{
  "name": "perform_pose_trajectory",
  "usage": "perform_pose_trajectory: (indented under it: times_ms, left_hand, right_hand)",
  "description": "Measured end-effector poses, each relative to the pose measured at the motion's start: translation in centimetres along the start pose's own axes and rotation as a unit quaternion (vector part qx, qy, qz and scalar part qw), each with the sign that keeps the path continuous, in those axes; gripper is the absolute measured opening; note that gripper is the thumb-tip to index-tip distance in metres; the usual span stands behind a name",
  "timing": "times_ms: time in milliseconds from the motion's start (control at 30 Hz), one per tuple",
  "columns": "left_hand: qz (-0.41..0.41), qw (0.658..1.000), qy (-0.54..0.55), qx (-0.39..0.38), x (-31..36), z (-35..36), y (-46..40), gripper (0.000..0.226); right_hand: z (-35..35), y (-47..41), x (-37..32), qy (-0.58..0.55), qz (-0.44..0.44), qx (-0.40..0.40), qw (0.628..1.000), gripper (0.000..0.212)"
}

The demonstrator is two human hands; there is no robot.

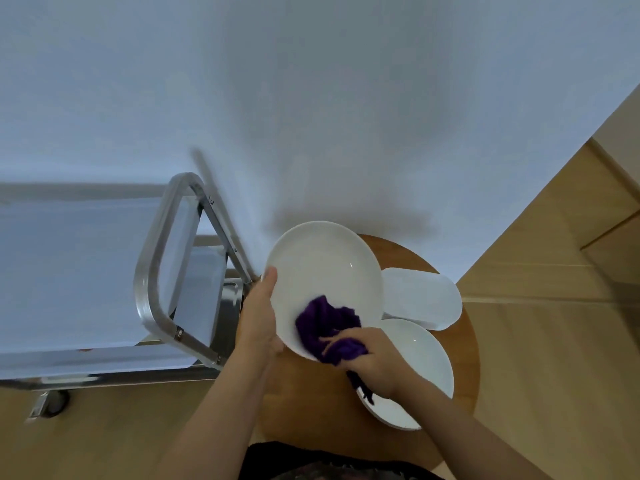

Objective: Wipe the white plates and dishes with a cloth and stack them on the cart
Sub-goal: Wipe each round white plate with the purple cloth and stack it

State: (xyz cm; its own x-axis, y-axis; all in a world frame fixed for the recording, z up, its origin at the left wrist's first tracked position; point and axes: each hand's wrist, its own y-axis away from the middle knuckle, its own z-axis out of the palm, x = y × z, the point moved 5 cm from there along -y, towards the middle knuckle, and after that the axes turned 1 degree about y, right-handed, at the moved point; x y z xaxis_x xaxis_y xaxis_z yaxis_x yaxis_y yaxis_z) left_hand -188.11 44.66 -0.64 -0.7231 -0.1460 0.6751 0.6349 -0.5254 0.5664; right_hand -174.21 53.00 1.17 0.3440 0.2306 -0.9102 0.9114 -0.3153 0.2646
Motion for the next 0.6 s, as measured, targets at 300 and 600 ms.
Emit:
perform_pose_trajectory:
  times_ms: [300,600]
  left_hand:
    - [-0.017,0.973,-0.163,0.160,-0.1,-5.1,-5.5,0.044]
    - [-0.105,0.964,-0.140,0.200,-3.6,-8.8,-10.9,0.048]
  right_hand:
    - [-3.6,-2.4,5.3,0.156,0.171,0.260,0.937,0.006]
    - [-2.8,-4.2,8.2,-0.121,0.271,0.349,0.889,0.022]
